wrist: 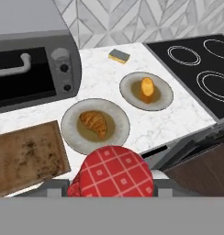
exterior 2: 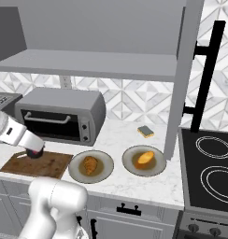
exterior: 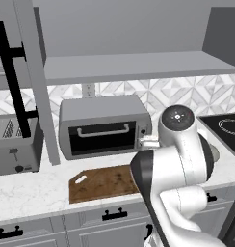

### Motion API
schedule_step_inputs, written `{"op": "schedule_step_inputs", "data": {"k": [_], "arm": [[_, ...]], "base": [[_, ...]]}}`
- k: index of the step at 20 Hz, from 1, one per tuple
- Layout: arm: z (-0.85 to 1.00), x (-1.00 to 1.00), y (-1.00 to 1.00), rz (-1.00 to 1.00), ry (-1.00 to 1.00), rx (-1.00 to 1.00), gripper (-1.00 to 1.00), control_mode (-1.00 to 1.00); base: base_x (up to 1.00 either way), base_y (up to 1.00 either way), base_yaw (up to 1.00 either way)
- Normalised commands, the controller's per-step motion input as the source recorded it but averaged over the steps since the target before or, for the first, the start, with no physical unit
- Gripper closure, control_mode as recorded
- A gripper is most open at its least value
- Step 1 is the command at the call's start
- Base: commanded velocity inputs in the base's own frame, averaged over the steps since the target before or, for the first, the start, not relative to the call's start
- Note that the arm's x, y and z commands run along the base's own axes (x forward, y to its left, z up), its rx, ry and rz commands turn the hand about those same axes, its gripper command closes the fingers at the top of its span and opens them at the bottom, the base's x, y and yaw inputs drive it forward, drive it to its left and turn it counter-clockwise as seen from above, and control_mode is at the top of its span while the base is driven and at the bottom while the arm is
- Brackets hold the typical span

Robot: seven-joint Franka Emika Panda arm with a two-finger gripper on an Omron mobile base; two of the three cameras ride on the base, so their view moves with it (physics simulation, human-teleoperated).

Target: From the different types of pastries on the counter, select a croissant and place it on the cutting board. Then retrieve a jar of jam from the cabinet and place it alongside the croissant on the cutting board.

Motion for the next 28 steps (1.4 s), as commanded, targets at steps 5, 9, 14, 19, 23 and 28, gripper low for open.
{"op": "schedule_step_inputs", "data": {"k": [5,9,14,19,23,28], "arm": [[-0.93,0.0,-0.52,-0.02,0.03,-0.06,1.0,-1.0],[-1.0,0.0,0.03,-0.1,0.0,-0.13,1.0,-1.0],[-0.86,0.09,0.05,-0.15,-0.01,-0.14,1.0,-1.0],[-0.14,0.11,0.4,-0.12,-0.19,-0.06,1.0,-1.0],[0.0,0.09,0.52,-0.18,-0.33,-0.12,1.0,-1.0],[0.0,0.08,0.09,-0.06,-0.1,-0.03,1.0,-1.0]], "base": [[0.0,0.0,0.0],[0.0,0.0,0.0],[0.0,0.0,0.0],[0.0,0.0,0.0],[0.0,0.0,0.0],[0.0,0.0,0.0]]}}
